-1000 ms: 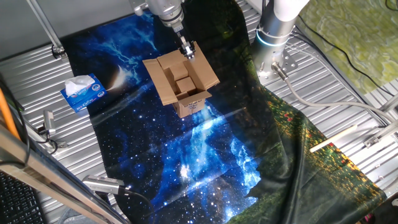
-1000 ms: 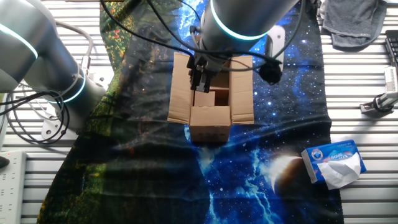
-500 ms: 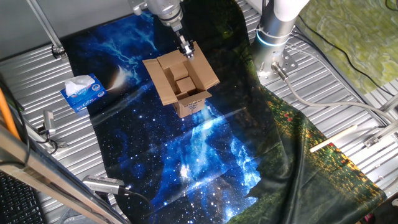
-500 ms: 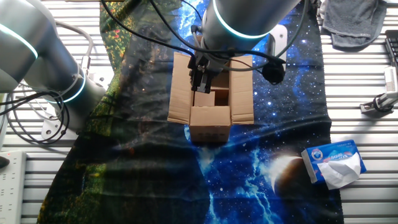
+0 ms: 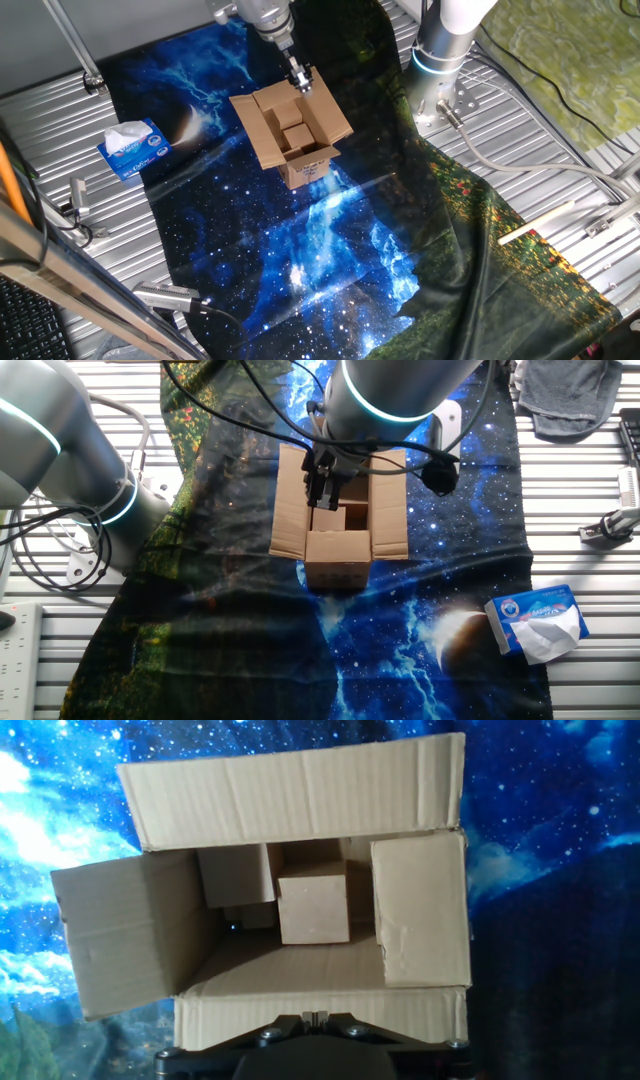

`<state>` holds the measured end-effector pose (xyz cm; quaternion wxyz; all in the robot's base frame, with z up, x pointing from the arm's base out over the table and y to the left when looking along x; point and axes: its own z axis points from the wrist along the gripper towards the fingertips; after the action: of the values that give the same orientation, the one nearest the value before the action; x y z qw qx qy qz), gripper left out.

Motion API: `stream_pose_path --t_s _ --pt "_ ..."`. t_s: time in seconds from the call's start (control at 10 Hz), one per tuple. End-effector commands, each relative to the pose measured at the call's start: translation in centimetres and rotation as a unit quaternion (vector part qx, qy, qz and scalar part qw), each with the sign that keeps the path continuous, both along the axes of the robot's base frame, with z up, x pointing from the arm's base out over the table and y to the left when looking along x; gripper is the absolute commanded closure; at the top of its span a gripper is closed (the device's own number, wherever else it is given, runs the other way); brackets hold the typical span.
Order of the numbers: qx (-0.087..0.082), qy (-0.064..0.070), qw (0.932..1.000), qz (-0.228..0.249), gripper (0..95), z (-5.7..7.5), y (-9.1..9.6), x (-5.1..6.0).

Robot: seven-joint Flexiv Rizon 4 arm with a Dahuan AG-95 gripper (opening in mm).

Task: Cover the box

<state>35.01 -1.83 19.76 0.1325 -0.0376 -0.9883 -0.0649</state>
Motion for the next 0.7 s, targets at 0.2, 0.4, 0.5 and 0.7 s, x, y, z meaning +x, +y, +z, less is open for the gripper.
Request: stream_pose_path --t_s 0.2,0.4,0.5,0.7 --pt "0.001 0.015 0.9999 0.004 95.0 0.01 -0.01 -0.06" --pt "0.003 0.014 0.9999 0.008 95.0 0.01 -0.01 -0.06" --pt "0.002 0.013 0.9999 0.006 95.0 0.01 -0.01 -0.06" --pt "0.002 0.014 0.9999 0.004 95.0 0.01 -0.01 -0.06"
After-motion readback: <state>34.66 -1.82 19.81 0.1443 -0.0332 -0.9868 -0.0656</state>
